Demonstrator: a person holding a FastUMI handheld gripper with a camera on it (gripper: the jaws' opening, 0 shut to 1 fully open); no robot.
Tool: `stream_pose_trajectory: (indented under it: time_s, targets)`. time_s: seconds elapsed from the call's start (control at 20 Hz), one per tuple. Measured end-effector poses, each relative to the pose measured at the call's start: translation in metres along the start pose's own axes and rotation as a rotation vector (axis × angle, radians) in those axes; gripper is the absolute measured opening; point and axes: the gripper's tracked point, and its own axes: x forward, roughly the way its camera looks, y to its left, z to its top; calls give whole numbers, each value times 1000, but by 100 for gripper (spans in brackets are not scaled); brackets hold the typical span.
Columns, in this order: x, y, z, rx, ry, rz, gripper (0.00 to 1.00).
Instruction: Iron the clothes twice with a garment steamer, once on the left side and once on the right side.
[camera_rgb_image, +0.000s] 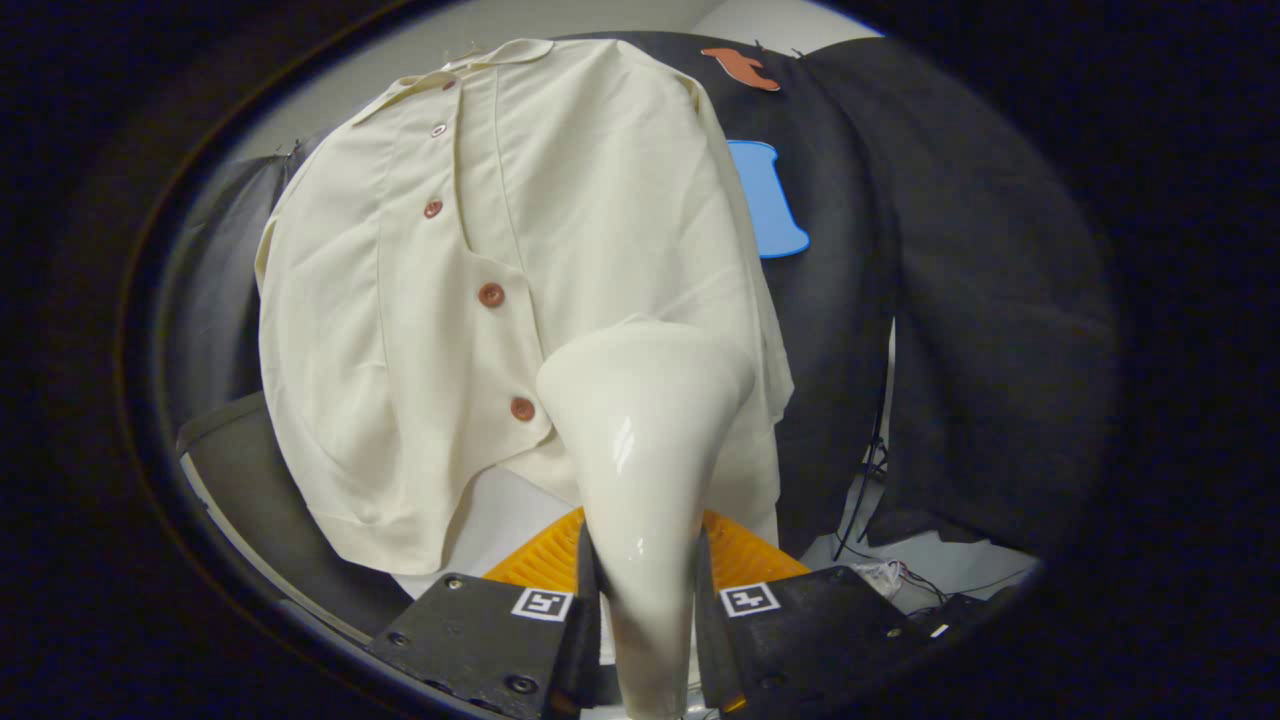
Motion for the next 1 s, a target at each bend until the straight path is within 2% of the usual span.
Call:
stream_pose_trajectory:
  time_s: [0.65,1.0]
  targets:
    - [-13,4,-65,-60,62,-27,39]
    - [-40,46,-62,-97,37,-50,39]
